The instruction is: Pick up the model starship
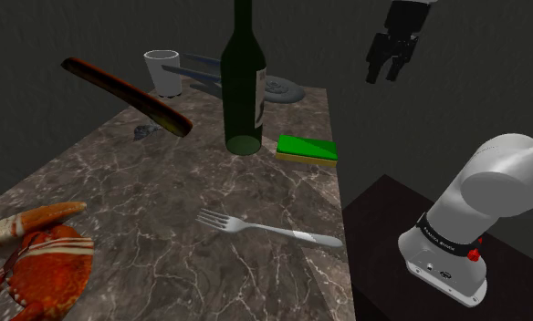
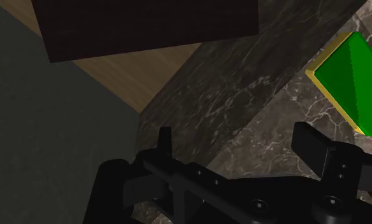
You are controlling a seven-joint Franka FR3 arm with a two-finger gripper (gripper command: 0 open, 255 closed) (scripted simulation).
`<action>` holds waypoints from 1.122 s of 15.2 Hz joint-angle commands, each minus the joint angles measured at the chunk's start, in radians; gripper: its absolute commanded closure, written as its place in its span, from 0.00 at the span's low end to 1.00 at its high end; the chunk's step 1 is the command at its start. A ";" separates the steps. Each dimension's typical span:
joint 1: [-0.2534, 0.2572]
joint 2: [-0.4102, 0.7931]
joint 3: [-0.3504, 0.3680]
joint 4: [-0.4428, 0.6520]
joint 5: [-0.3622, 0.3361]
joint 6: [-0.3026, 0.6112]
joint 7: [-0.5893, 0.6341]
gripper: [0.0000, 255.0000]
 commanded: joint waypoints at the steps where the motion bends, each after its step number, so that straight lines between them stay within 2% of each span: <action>1: 0.000 0.000 0.000 0.000 0.000 0.000 0.000 0.00; 9: 0.069 0.301 0.031 0.193 0.023 0.117 -0.091 0.00; 17: 0.124 0.590 0.075 0.453 0.030 0.158 -0.168 0.00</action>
